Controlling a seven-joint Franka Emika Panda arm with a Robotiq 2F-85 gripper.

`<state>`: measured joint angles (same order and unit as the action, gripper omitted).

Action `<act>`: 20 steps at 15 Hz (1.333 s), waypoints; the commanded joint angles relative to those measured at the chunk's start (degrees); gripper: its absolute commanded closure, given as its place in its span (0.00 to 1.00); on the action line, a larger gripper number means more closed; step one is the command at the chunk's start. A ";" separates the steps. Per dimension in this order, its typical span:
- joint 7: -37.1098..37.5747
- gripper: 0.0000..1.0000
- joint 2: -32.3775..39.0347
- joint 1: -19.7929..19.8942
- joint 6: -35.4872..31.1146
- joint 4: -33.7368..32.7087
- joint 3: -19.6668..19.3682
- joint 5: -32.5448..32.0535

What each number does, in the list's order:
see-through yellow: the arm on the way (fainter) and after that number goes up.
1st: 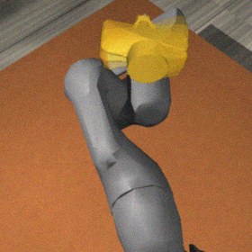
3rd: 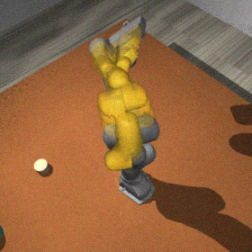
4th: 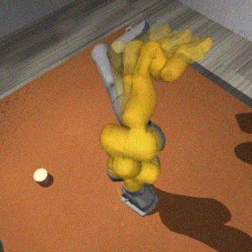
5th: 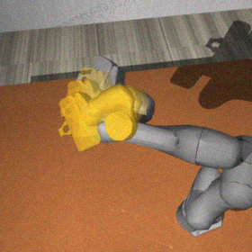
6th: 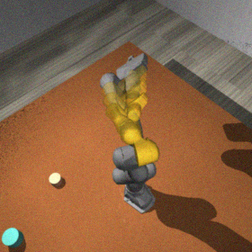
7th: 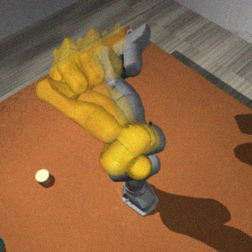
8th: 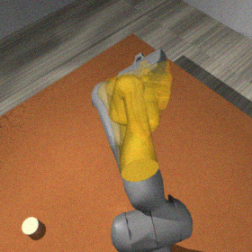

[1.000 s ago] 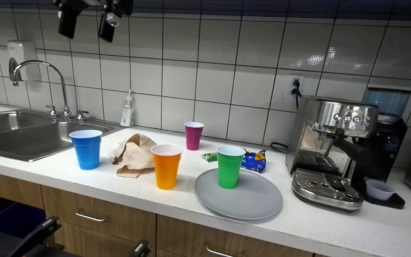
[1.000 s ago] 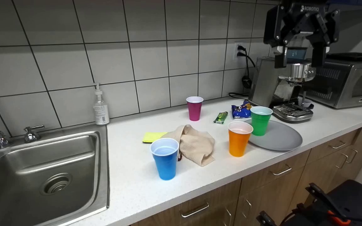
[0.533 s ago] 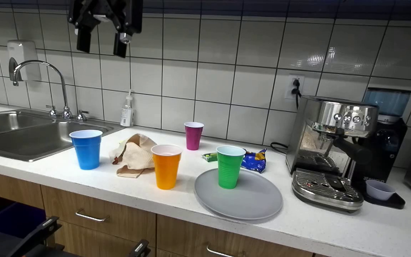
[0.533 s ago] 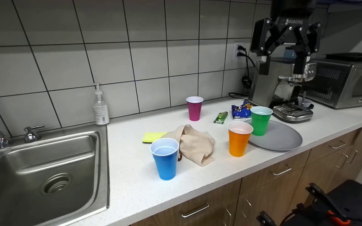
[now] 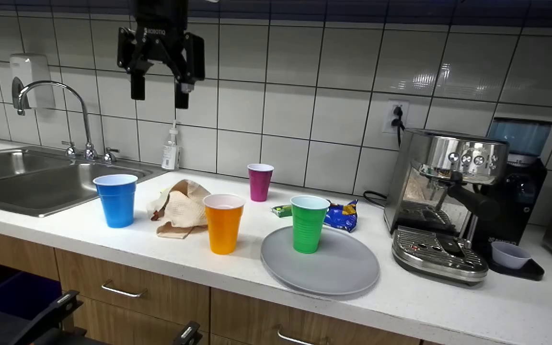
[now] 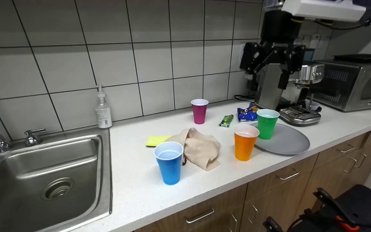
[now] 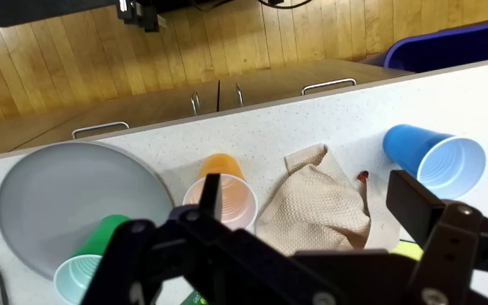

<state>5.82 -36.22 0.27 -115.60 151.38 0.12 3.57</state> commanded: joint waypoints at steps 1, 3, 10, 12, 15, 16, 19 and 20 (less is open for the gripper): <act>0.58 0.00 3.49 0.05 -8.78 2.02 1.36 -0.05; 0.69 0.00 5.90 0.05 -13.29 2.63 1.66 -0.40; 0.38 0.00 17.93 0.37 -24.48 0.29 2.08 -2.39; 0.40 0.00 21.00 0.49 -26.89 -0.74 2.09 -3.52; 0.34 0.00 25.48 0.67 -29.42 -3.19 1.90 -5.45; 0.45 0.00 26.93 0.77 -30.01 -4.23 1.84 -6.32; 0.57 0.00 31.24 0.84 -30.82 -7.86 1.40 -8.03; 0.79 0.00 32.82 0.92 -30.98 -9.30 1.22 -8.51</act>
<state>5.83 -8.47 0.43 -146.14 147.02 1.41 -2.59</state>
